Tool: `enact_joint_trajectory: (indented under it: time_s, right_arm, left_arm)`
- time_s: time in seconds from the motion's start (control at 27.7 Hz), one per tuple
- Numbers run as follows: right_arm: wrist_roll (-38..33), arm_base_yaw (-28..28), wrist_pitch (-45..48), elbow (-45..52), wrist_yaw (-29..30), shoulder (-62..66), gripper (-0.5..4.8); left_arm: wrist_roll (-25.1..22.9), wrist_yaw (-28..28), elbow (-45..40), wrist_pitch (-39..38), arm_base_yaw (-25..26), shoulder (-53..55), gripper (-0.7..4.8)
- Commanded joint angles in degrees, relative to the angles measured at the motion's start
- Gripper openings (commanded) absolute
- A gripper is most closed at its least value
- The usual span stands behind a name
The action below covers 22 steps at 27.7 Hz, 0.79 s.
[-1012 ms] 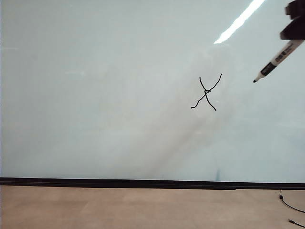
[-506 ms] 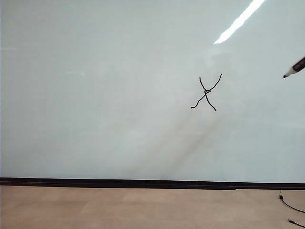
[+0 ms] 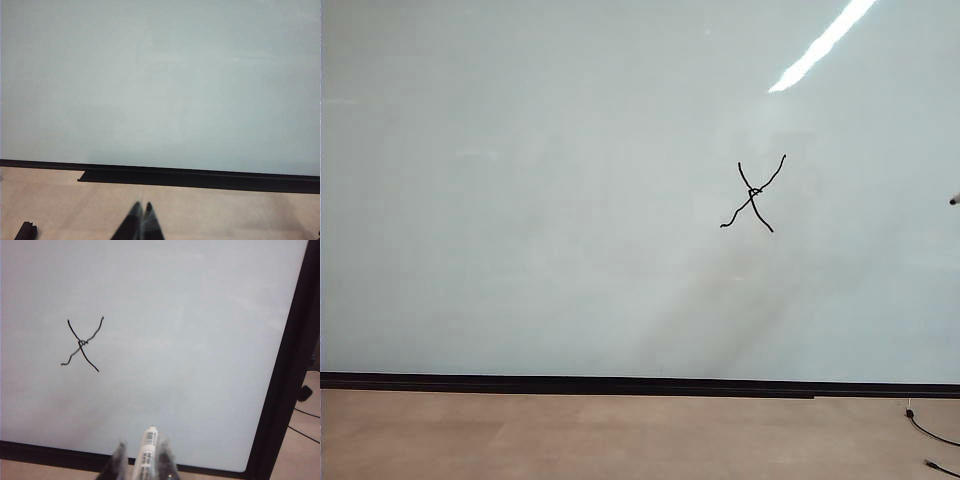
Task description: Pick up the pen on the shelf to the right of the whiteboard and draw a cross mark.
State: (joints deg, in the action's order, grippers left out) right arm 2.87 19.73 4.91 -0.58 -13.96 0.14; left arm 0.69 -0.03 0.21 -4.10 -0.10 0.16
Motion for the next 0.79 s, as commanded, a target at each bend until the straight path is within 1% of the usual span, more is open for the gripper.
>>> enact_joint_trajectory:
  time_s: [0.04, 0.33, 0.43, 0.54, 0.58, 0.65, 0.79]
  right_arm:
    - [-0.4, 0.0, 0.8, 0.6, 0.0, 0.0, -0.05]
    - [0.4, -0.2, -2.7, 0.5, -0.4, 0.0, -0.05]
    - [1.1, -1.6, -3.2, 0.5, -0.9, 0.0, -0.05]
    - [1.2, -6.7, -2.9, 0.5, 1.4, 0.0, -0.05]
    - [1.2, -9.1, -2.9, 0.5, 3.1, 0.0, -0.05]
    - [1.2, -12.1, -2.6, 0.5, 5.5, 0.0, -0.05]
    - [0.3, -16.7, -1.6, 0.5, 8.9, 0.0, -0.05]
  left_arm:
    - [-0.2, 0.2, 0.2, 0.3, 0.0, 0.0, -0.04]
    - [-0.2, 0.2, 0.2, 0.3, 0.0, 0.0, -0.05]
    - [-0.2, 0.2, 0.2, 0.3, 0.0, 0.0, -0.04]
    - [-0.2, 0.2, 0.2, 0.3, 0.0, 0.0, -0.04]
    - [-0.2, 0.2, 0.2, 0.3, 0.0, 0.0, -0.04]
    - [-0.2, 0.2, 0.2, 0.3, 0.0, 0.0, -0.04]
    - [-0.2, 0.2, 0.2, 0.3, 0.0, 0.0, -0.04]
